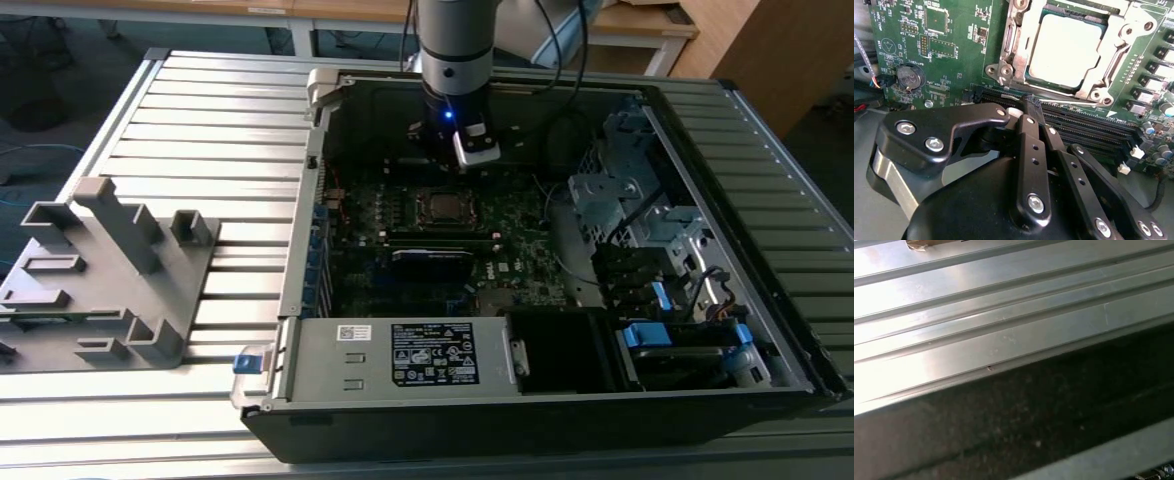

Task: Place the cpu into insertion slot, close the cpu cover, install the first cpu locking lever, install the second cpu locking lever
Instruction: 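Install the first cpu locking lever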

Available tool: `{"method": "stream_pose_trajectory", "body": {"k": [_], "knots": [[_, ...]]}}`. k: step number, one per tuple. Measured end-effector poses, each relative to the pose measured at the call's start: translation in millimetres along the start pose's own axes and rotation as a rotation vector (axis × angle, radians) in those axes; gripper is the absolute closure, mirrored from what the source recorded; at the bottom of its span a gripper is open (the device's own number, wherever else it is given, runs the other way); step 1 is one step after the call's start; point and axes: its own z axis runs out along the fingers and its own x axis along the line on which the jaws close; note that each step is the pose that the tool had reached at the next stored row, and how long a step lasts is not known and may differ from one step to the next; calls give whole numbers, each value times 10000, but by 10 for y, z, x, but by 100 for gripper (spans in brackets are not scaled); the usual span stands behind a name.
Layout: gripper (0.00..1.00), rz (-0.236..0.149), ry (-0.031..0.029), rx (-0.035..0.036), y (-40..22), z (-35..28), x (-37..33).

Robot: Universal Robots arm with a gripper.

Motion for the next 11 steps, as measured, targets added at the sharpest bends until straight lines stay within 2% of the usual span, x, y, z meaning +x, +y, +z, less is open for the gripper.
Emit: {"method": "stream_pose_trajectory", "body": {"k": [3,5,11], "knots": [[90,-15,-93,50,-1,6,14],[90,-22,-138,52,0,9,27],[90,3,-151,48,15,15,35]]}}
